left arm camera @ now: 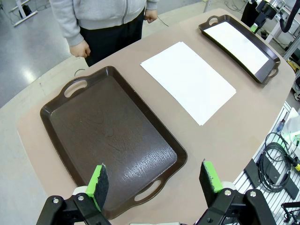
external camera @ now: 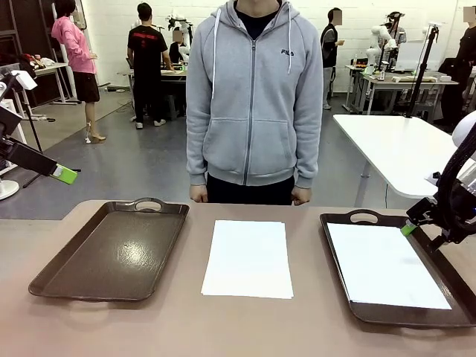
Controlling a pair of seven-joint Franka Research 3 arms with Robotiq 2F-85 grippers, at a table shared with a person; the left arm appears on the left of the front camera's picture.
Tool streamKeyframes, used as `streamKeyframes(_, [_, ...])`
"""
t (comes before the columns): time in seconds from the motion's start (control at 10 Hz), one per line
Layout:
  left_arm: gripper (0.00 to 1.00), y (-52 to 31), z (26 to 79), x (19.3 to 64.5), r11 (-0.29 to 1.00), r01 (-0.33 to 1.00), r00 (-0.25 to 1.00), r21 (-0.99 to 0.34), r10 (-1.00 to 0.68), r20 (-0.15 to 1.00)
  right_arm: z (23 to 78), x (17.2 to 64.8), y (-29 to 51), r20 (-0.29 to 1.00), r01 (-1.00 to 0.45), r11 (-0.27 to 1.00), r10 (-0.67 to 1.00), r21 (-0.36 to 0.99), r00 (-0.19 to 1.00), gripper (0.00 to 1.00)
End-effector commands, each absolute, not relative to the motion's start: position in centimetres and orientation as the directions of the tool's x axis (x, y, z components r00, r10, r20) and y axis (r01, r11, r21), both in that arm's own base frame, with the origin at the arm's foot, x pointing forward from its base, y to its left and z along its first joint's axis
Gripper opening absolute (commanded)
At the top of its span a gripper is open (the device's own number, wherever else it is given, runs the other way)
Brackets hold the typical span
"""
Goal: Sort the A4 documents.
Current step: Receive the A4 Paper.
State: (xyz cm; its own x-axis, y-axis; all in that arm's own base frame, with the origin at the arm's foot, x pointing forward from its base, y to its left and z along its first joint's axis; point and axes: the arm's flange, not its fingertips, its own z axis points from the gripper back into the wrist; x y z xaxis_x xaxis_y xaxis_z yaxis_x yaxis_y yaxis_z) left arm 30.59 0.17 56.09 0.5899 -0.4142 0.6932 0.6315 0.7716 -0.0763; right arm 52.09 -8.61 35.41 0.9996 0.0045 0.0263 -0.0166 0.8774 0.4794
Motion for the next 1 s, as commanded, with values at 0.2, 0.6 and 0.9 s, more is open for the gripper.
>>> streamKeyframes(0.2, [1.0, 0.1, 56.0, 30.7, 0.773, 0.63, 0.591, -0.075, -0.415, 0.691, 39.3, 49.8, -7.4, 0.195, -0.104, 0.923, 0.033, 0.37, 0.98, 0.99])
streamKeyframes(0.6, [1.0, 0.1, 56.0, 30.7, 0.773, 0.63, 0.591, -0.075, -0.415, 0.691, 49.7, 45.6, -3.3, 0.481, -0.443, 0.831, 0.253, 0.336, 0.84, 0.99])
streamKeyframes(0.9, [1.0, 0.1, 56.0, 30.7, 0.773, 0.63, 0.591, -0.075, -0.415, 0.691, 54.8, 43.4, 0.1, 0.642, -0.744, 0.567, 0.432, 0.353, 0.634, 0.99])
